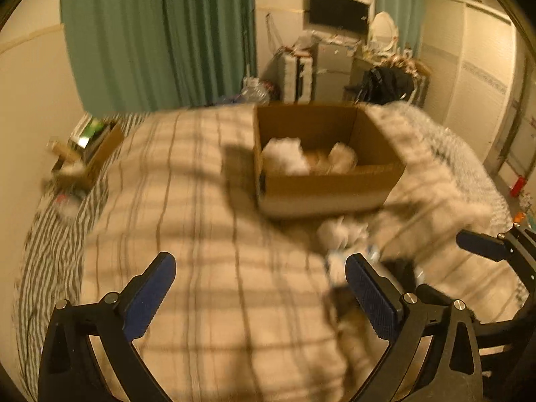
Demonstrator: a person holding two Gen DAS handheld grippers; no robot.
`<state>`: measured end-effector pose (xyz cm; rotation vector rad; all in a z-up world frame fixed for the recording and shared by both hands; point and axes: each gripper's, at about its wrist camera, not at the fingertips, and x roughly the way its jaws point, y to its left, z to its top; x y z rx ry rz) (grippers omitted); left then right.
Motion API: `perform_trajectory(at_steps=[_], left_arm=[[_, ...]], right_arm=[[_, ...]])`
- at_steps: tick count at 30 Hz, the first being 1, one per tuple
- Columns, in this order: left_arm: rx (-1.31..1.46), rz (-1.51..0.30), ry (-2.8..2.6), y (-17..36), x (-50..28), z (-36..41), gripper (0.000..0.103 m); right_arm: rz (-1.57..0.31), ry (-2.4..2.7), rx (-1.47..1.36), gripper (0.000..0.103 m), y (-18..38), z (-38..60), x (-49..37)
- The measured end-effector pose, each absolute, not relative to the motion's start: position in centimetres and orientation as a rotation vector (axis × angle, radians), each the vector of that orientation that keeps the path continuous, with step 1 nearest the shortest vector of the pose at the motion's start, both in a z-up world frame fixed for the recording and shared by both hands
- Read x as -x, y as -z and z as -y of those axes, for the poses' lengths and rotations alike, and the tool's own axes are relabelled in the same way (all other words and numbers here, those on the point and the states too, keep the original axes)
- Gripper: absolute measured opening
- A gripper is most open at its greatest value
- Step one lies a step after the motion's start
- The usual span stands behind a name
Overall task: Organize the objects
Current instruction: 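Grasp the white tape roll with the right gripper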
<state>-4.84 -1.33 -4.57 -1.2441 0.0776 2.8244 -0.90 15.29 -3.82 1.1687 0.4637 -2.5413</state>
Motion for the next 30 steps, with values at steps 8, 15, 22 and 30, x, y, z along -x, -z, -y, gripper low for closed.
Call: perform_trajectory(at_steps=[8, 15, 22, 30], left_arm=[[1.376, -0.007, -2.8, 8.8, 5.0, 2.8, 0.103], [1.396, 0.021, -2.773, 9.3, 5.1, 3.0, 0.103], [1.397, -0.003, -2.784, 9.2, 4.9, 2.7, 0.103], [1.415, 0.05, -2.789, 9.3, 5.0, 3.4, 0.103]], right_arm=[[-0.542, 2.49, -1.284, 0.053, 8.3, -14.0, 1.7], [-0.513, 2.487, -1.267, 0.029, 7.8, -14.4, 2.0], [-0.522, 2.436, -1.234, 0.049, 8.0, -13.2, 1.4], [-0.529, 2.451, -1.302, 0.029, 9.5, -13.4, 2.3]])
